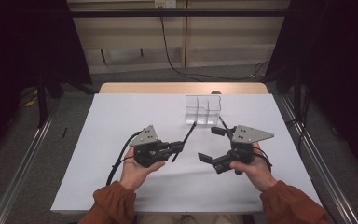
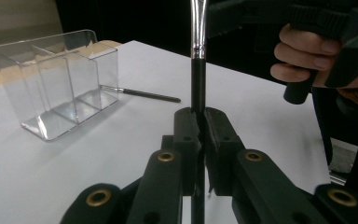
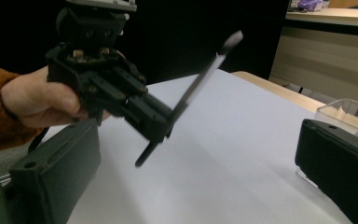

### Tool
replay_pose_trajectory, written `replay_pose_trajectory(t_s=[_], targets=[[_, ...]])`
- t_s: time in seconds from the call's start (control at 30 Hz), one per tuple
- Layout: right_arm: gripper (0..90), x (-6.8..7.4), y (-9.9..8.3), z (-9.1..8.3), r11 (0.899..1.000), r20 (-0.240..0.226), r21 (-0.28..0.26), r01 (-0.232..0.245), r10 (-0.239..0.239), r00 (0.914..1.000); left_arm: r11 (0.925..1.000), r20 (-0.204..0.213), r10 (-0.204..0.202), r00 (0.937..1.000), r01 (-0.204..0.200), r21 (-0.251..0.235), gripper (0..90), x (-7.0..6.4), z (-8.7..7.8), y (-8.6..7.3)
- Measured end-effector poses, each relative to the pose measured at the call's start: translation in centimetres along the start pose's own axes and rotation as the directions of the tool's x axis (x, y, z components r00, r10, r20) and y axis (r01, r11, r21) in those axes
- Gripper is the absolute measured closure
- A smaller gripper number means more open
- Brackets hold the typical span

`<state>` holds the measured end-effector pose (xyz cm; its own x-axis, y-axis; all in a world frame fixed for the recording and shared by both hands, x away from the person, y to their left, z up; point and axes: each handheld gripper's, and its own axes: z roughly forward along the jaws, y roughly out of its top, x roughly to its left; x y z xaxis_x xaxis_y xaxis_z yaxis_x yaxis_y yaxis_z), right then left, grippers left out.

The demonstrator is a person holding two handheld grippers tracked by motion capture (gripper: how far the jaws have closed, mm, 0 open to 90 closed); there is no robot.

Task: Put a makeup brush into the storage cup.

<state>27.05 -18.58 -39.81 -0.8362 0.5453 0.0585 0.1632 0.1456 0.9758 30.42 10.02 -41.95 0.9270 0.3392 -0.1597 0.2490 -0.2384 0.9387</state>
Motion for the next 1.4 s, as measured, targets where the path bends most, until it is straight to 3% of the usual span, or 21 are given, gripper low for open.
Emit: replay_pose_trajectory(t_s=[0.17,0.5,0.77,0.93,1.23,1.4], targets=[[0.0,0.0,0.5,1.4,1.000,-0.026,-0.018,-0.012,0.012,0.9996,0.9999,-0.004,-0.007,1.0000,0.007,-0.011,84.2,0.1,0.0,0.0],[2.9,-0.2,0.5,2.8,0.999,-0.021,-0.011,-0.050,0.050,0.9985,1.0000,0.005,-0.003,1.0000,0.003,-0.003,84.2,-0.1,0.5,-0.3],[18.5,-0.5,0.1,3.2,0.997,-0.059,0.015,-0.081,0.082,0.9949,1.0000,0.014,0.002,0.9999,-0.002,0.007,84.2,-0.2,0.8,-0.4],[29.5,-0.7,-0.1,3.3,0.995,-0.059,0.033,-0.097,0.098,0.9934,0.9999,0.017,0.005,0.9998,-0.005,0.010,84.2,-0.3,0.9,-0.4],[55.0,-1.3,-0.6,3.4,0.992,-0.094,0.049,-0.112,0.117,0.9887,0.9997,0.017,0.005,0.9998,-0.006,0.024,84.2,-0.3,1.3,-0.6],[64.1,-1.4,-0.6,3.2,0.992,-0.115,0.062,-0.109,0.116,0.9866,0.9997,0.016,0.001,0.9999,-0.001,0.024,84.2,-0.2,1.4,-0.6]])
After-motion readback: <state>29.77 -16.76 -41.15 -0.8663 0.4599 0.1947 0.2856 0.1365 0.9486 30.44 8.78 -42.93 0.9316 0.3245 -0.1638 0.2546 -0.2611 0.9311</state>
